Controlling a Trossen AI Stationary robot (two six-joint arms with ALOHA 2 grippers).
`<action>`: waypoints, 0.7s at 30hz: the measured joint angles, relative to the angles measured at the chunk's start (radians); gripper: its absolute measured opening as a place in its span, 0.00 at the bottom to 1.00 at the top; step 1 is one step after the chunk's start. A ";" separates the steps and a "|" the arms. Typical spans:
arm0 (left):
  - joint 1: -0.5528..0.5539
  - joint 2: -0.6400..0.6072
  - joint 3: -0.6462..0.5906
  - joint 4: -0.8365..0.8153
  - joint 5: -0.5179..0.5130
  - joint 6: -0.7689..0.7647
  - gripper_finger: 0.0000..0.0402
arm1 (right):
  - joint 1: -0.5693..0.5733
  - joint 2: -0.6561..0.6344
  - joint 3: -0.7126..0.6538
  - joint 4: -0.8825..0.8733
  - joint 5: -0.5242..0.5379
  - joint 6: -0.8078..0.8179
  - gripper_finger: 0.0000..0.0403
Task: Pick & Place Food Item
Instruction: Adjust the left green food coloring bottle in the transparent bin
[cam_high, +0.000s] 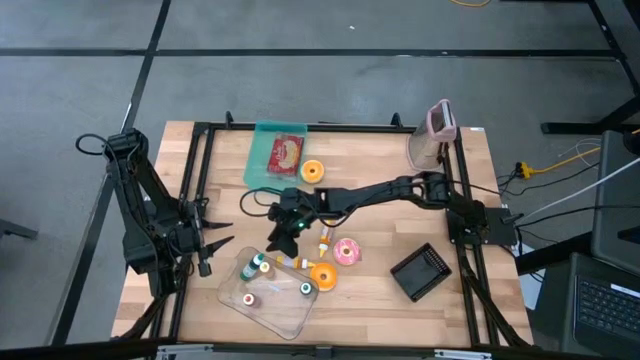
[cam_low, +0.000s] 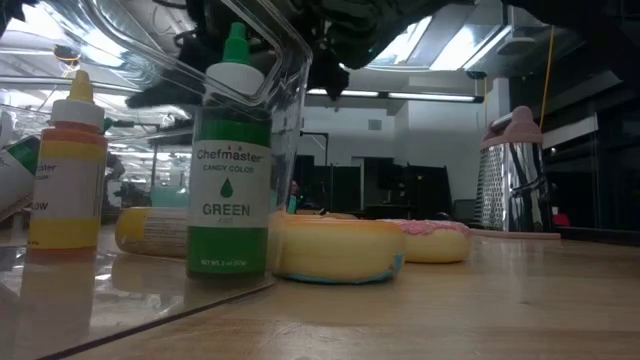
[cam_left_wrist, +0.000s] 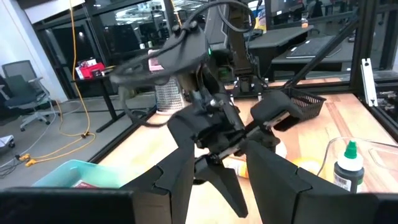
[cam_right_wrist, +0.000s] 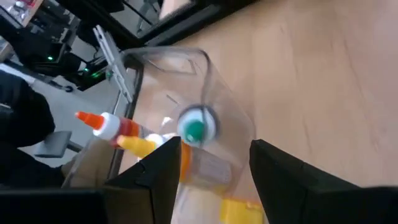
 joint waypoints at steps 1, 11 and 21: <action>0.000 0.000 0.000 0.000 0.000 0.000 0.35 | 0.002 0.000 0.011 0.001 0.000 -0.007 0.47; 0.000 0.000 0.000 -0.001 0.007 0.002 0.35 | 0.007 -0.001 0.039 -0.026 -0.020 -0.015 0.47; 0.000 0.000 0.000 0.000 0.007 0.001 0.35 | 0.028 0.017 0.039 -0.001 0.023 -0.016 0.47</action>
